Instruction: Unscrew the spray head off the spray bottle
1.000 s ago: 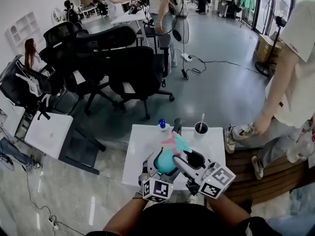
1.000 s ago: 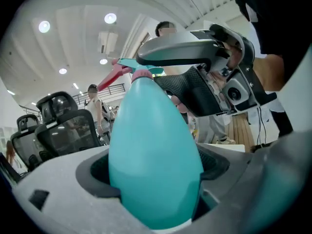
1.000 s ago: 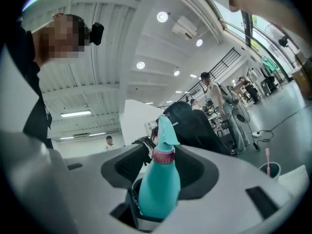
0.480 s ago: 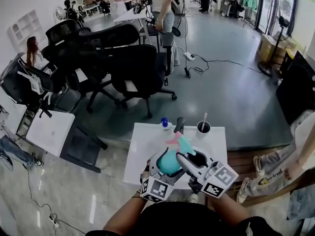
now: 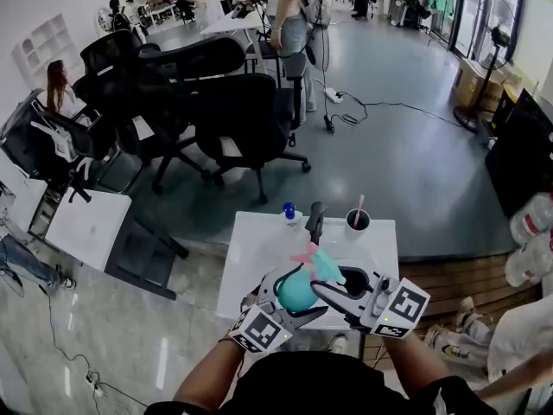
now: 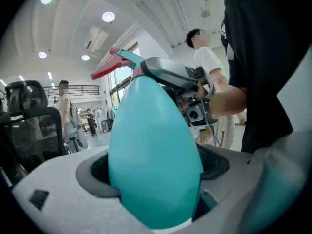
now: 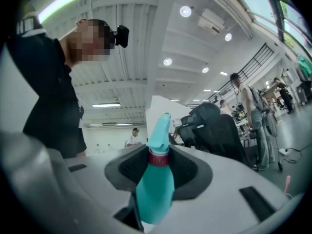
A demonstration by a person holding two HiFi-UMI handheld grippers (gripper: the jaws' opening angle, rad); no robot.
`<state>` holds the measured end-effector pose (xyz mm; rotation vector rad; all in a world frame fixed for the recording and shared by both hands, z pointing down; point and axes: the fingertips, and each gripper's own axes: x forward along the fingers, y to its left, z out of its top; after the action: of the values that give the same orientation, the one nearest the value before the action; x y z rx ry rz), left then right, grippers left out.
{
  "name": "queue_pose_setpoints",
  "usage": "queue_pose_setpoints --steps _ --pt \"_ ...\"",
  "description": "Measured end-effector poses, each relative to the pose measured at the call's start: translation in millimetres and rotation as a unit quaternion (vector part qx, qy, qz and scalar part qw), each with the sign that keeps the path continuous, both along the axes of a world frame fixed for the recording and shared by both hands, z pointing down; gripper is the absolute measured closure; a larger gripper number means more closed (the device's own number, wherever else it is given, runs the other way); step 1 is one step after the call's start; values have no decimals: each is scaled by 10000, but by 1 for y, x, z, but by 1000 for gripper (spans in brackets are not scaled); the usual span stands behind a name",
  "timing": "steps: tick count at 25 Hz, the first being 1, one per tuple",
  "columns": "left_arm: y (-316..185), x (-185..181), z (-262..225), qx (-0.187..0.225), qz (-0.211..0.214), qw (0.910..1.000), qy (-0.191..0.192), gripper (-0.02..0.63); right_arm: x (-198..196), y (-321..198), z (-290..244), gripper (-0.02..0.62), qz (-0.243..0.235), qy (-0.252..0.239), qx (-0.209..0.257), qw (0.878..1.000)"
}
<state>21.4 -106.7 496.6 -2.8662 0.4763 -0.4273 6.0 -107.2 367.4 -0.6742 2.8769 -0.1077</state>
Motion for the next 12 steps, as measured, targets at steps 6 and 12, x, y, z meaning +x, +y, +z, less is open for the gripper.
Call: queue_pose_setpoints --steps 6,12 --pt "33 6 -10 -151 995 9948 159 133 -9 34 -9 460 -1293 188 343 9908" --pt "25 7 -12 -192 762 9966 230 133 -6 27 -4 456 -1149 204 558 9916"
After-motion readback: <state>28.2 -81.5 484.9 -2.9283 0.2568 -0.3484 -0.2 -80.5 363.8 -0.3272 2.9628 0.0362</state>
